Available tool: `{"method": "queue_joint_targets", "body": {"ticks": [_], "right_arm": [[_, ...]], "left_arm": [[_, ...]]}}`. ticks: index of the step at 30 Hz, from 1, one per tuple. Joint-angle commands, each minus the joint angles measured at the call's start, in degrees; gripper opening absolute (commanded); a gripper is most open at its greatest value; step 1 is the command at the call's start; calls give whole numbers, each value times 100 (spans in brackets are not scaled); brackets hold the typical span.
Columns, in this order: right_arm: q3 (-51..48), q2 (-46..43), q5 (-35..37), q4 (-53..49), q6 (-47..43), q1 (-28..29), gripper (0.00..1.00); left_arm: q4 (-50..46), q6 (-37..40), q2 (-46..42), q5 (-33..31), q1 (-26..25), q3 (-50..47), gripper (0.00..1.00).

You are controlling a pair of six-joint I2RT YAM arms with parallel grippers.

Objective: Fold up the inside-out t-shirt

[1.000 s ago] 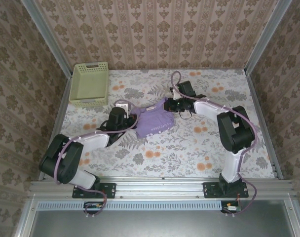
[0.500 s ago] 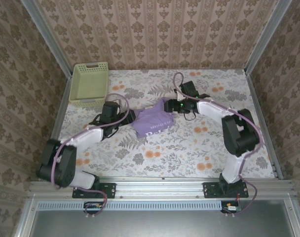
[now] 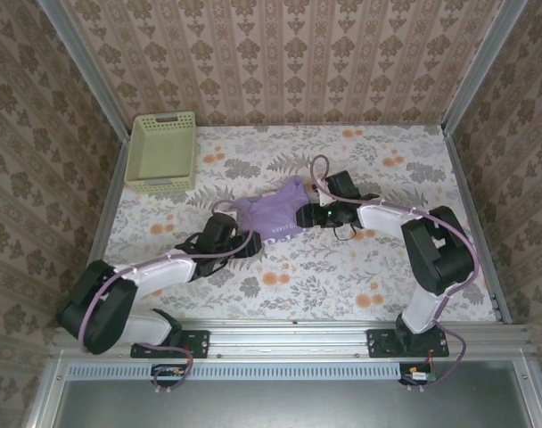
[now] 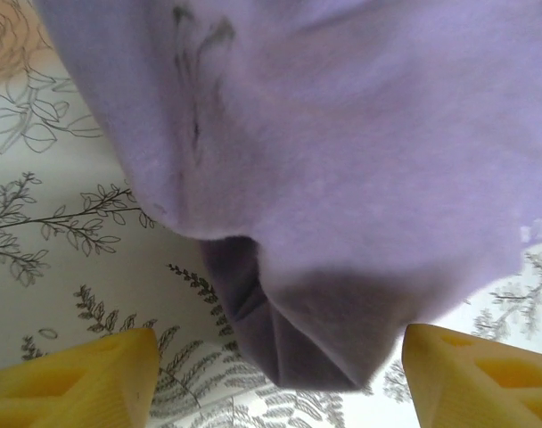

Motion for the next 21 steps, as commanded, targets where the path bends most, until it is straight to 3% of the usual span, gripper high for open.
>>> {"method": "queue_joint_targets", "body": {"ticks": [1,4,9,14,18,21], "right_arm": [[238,162,-120,181,-76,100,58],[297,170,-6,33,-102,165,35],[236,-129,274,-322,-101,185,15],[19,-525,533,-715,-62,222,7],[-188,-772,616,-834,-68,240,7],[-115,-772,917,-1124,-93,251,15]], "left_arm": [[492,115,293,-13,-20,177,66],[467,333,561,35,-2,339,53],[163,576,591,-125,94,378,24],[-243,799,315,-299,190,318,7],[-490,903,156,-293,218,338,4],[-644,908,-50,-278,235,382,7]]}}
